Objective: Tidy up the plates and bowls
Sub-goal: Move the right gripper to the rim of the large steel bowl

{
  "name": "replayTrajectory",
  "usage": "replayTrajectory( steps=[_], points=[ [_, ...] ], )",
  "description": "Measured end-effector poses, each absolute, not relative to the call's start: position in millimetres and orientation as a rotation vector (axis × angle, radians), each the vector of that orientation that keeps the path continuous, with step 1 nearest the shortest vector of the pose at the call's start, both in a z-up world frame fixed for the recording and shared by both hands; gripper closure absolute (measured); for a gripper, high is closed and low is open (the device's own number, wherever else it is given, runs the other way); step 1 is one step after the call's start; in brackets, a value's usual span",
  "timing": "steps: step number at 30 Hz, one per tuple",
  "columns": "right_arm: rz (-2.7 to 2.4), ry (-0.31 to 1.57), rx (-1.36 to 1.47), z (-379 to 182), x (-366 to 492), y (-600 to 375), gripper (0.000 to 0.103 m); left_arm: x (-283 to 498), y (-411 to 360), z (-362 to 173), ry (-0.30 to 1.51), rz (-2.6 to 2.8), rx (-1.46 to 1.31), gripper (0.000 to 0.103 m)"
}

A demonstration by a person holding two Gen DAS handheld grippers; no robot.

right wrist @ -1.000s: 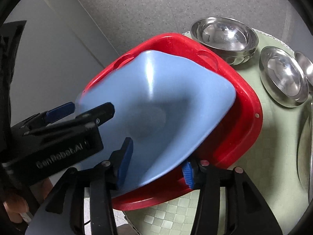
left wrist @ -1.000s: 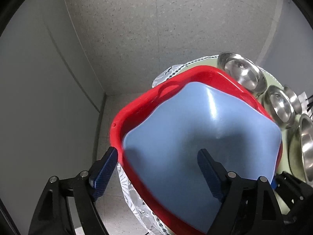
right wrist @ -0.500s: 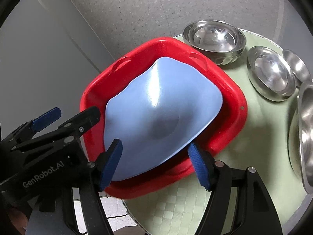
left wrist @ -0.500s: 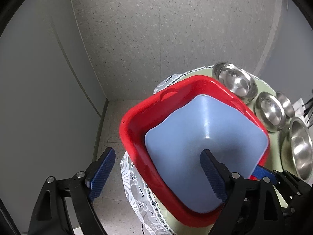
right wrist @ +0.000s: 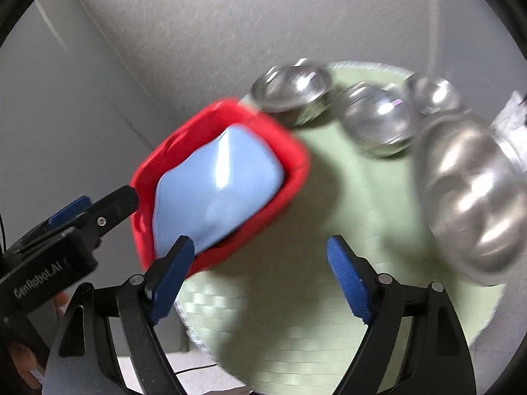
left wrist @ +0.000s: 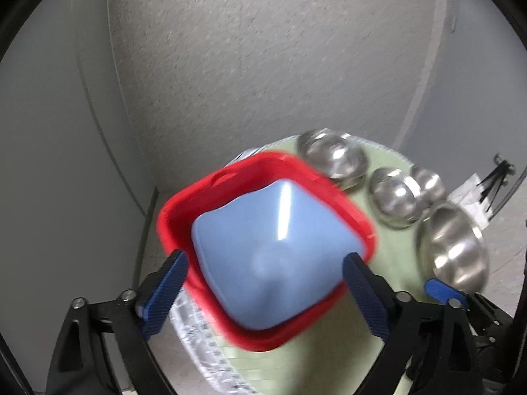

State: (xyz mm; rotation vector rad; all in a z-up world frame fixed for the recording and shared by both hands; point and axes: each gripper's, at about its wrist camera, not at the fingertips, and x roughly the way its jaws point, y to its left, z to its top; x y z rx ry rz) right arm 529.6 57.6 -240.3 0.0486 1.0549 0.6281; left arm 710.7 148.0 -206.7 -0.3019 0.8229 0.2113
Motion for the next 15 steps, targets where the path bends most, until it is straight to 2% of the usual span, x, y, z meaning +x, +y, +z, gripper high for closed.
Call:
replayTrajectory(
  steps=[4,7,15],
  points=[
    [0.547,0.932,0.047,-209.9,544.9,-3.9,0.018,706.4,113.2,-185.8,0.765,0.173,-0.305,0.002],
    [0.502,0.865,0.039,-192.0,559.1,-50.8,0.017,707.0,80.4,-172.2,0.734,0.153,-0.302,0.001],
    [0.469,0.836,0.005,-186.8,615.6,-145.4,0.014,718.9,2.4,-164.0,0.737,0.146,-0.331,0.001]
  ],
)
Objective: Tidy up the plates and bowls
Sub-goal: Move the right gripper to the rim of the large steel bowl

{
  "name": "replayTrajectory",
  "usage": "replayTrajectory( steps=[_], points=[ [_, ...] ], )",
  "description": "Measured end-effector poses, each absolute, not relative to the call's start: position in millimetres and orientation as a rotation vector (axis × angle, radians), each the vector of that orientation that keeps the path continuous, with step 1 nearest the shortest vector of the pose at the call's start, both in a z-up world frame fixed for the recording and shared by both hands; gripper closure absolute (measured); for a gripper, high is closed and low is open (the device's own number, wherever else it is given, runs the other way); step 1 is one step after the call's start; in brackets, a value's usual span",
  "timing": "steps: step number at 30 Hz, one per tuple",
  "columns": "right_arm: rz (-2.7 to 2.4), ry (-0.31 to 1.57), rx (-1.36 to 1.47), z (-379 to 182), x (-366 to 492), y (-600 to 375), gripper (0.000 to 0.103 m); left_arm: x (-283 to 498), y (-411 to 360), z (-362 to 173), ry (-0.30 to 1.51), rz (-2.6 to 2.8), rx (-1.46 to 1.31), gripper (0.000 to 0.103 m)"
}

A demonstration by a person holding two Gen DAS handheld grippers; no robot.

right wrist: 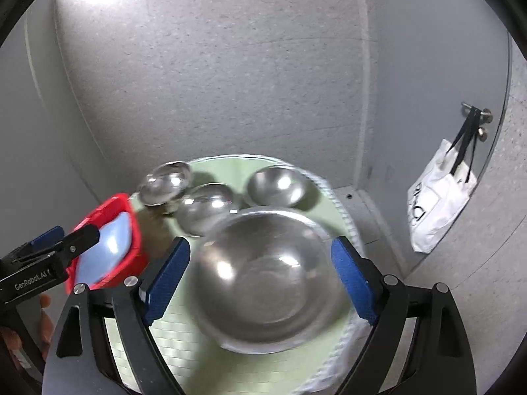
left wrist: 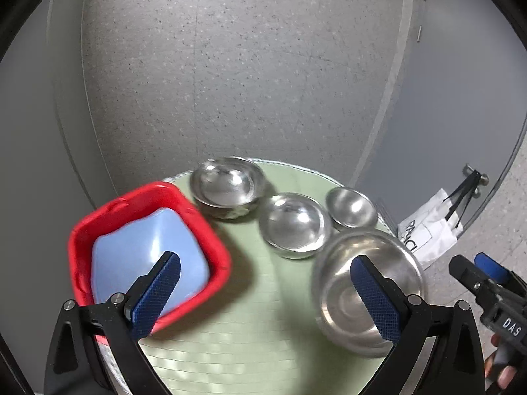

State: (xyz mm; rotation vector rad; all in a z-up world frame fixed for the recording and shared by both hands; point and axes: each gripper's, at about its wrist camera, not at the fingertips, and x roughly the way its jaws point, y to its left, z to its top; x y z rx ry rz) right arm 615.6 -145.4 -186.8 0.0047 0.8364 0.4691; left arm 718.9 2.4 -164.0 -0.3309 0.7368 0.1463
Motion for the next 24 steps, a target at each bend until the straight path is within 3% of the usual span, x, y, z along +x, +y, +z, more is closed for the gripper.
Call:
replayTrajectory(
  steps=[15,18,23,24],
  points=[
    [0.533,1.118,-0.022,-299.6,686.6,-170.8,0.015,767.2,-54.0,-230.4,0.967,0.246,-0.344,0.002],
    [0.555,1.162,-0.017,-314.8,691.7,-170.5,0.022,776.7,-54.5,-245.4,1.016,0.235,-0.34,0.011],
    [0.601,1.201,-0.011,-328.4,694.5,-169.0,0.04,786.6,-63.2,-266.5,1.1,0.174,-0.335,0.05],
    [0.612,1.204,-0.011,-329.7,694.5,-168.7,0.046,791.4,-66.8,-271.9,1.111,0.166,-0.336,0.053]
  ],
)
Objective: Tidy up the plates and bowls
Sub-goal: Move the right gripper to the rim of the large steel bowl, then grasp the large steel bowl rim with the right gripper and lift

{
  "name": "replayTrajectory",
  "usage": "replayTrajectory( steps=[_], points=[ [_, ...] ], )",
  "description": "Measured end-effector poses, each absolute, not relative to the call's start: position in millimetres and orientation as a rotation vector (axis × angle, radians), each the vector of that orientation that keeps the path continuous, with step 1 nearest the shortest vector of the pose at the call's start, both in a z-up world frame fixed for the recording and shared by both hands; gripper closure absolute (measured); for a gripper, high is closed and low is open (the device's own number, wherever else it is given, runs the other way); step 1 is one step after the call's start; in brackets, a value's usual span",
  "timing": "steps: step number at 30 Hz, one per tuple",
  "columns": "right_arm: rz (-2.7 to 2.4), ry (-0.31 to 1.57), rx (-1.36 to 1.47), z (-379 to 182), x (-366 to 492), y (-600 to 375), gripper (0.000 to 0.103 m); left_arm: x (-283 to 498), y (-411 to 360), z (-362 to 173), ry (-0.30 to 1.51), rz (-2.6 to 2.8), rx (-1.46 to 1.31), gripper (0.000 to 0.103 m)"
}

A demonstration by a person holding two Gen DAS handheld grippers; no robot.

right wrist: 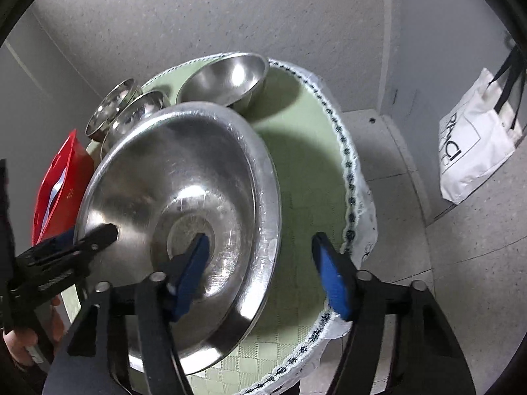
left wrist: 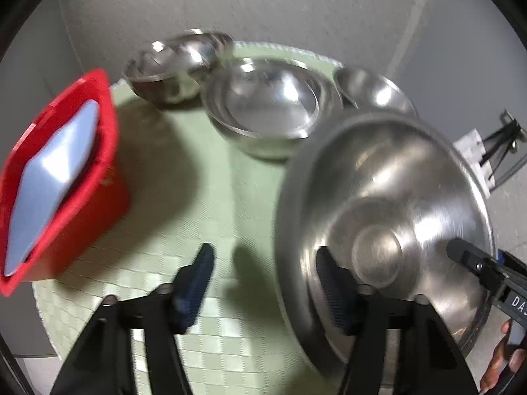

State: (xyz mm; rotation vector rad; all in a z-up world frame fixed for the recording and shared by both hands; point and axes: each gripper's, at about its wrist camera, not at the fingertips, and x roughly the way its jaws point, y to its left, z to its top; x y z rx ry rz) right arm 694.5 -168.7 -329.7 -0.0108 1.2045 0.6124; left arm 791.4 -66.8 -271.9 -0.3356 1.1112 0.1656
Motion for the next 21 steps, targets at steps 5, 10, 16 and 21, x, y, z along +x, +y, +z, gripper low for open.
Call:
replayTrajectory(
  steps=[5,10,16,21],
  points=[
    [0.66,1.237,-0.001,-340.4,697.0,-168.1,0.073,795.9,-79.0,-272.1,1.118,0.105,-0.304,0.085],
    [0.706,1.218,-0.021,-338.4,693.7,-163.5,0.084,800.3,-88.6,-275.5,1.116,0.076,-0.266,0.095],
    [0.706,1.209,-0.028,-336.0,690.2,-165.1,0.085,793.4,-91.7,-273.5,1.099,0.064,-0.262,0.096],
    [0.707,1.183,-0.023,-324.0,683.3,-167.8,0.085,797.4,-94.8,-271.2,1.064,0.067,-0.242,0.096]
  ],
)
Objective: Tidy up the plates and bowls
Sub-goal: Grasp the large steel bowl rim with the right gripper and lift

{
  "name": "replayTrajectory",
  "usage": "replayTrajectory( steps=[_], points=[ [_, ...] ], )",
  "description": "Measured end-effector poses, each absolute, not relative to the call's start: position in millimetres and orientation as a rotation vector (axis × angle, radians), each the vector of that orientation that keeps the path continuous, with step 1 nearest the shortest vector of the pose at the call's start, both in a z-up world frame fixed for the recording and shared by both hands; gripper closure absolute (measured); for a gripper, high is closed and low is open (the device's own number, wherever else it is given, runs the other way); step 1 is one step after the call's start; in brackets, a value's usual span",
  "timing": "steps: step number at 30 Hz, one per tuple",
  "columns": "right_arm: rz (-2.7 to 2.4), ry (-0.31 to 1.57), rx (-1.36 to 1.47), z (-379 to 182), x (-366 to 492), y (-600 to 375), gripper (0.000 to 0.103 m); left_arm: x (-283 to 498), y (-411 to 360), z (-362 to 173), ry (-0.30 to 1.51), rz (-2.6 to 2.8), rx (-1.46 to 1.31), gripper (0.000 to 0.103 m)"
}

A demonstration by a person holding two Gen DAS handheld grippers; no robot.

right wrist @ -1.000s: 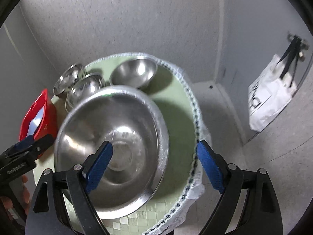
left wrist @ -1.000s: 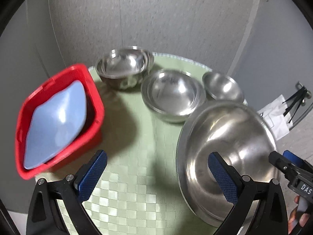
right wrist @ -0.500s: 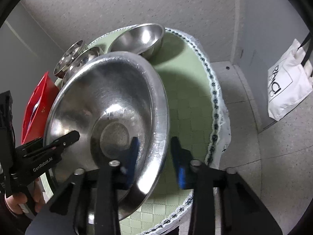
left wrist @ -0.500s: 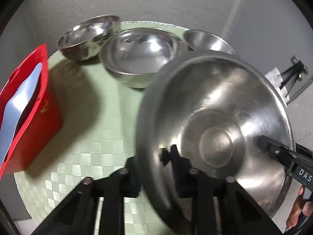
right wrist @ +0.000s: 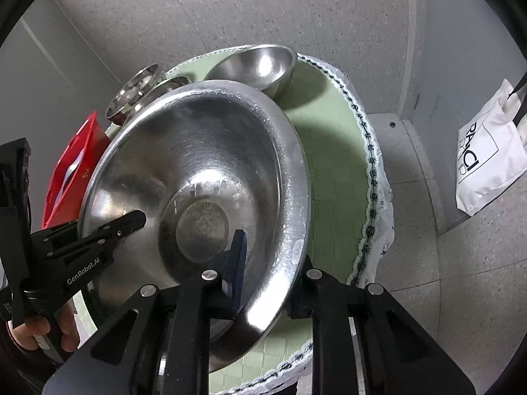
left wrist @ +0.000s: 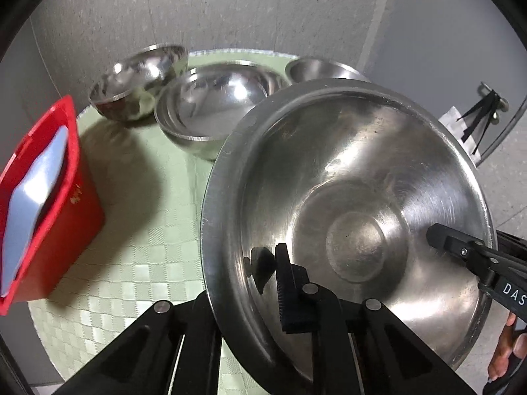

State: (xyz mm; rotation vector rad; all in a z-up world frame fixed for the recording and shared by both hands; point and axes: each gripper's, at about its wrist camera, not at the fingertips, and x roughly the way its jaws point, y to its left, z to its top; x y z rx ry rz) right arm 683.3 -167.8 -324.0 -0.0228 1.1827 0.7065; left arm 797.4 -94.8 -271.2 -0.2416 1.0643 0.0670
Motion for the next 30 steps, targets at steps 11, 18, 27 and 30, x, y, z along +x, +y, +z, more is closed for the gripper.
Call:
replayTrajectory(
  steps=[11,18,27,30],
  points=[
    [0.757,1.063,-0.032,-267.3,659.4,-146.2,0.084,743.7,-67.7,-211.7,0.928,0.105,-0.251,0.096],
    [0.813,1.004,-0.051,-239.9,640.4,-80.7,0.085,703.0,-16.5,-188.6,0.874,0.162,-0.272,0.096],
    [0.87,0.97,-0.083,-225.1,608.5,20.4,0.084,656.0,67.7,-176.0,0.85,0.237,-0.286,0.096],
    [0.883,0.967,-0.091,-222.2,606.0,55.8,0.084,645.8,95.8,-176.2,0.846,0.253,-0.29,0.096]
  ],
)
